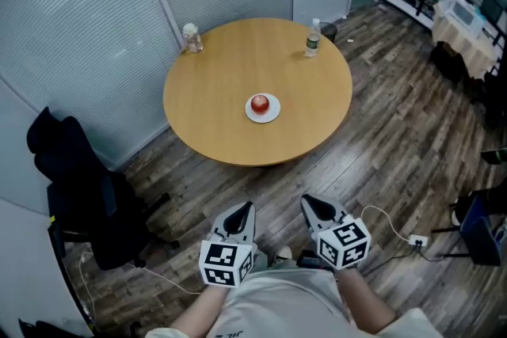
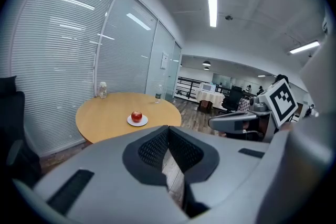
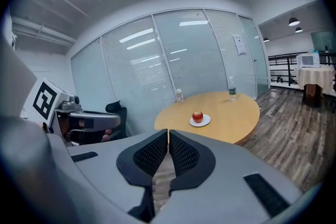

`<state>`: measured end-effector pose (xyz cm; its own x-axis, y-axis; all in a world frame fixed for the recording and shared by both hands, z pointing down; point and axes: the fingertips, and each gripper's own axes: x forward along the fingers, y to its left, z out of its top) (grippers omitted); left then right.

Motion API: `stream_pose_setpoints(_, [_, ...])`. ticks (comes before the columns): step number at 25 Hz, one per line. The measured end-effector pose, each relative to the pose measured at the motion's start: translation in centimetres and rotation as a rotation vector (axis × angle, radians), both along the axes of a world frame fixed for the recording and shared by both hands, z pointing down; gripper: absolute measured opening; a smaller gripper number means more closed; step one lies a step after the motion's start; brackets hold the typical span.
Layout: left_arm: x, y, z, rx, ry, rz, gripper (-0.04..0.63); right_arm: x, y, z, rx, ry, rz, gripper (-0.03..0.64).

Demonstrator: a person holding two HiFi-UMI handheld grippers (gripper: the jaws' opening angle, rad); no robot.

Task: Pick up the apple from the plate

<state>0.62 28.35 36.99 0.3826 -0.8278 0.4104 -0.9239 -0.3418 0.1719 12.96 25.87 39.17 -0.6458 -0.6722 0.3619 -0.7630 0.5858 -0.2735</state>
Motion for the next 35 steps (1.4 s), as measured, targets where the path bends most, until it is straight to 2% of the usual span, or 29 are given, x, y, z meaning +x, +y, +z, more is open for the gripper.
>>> stream_pose_setpoints(9, [-0.9,-5.7,1.3,-0.007,0.024,-0.001,0.003,-0.3,-4.2,1.6,-0.024,0.011,0.01,0.032])
stream_pose_setpoints(13, [-1.7,-10.0,2.3,-0.027,0.038,0.023,0.003,-0.6,-8.0,2.0,-0.036,0.025,0.045,0.032])
stream_pose_setpoints(19, [-3.9,-18.2,1.9,-0.004,0.038,0.07,0.003,-1.9,-16.5,1.8,-0.028,0.026,0.121,0.032])
stream_pose_setpoints(25, [-8.0,-25.3,1.8,0.038,-0.052,0.107,0.003,-5.6,-23.5,0.7,-0.005,0.032,0.144,0.032])
stream_pose_setpoints(28, [-9.3,-27.9,1.5,0.025,-0.008,0.118,0.003,-6.5,-25.9,0.4,0.001,0.022,0.177,0.032])
stream_pose_setpoints(35, [-9.4,-30.6,1.9,0.004,0.019,0.135,0.003,-6.8,-28.2,1.0,-0.027,0.039,0.196,0.032])
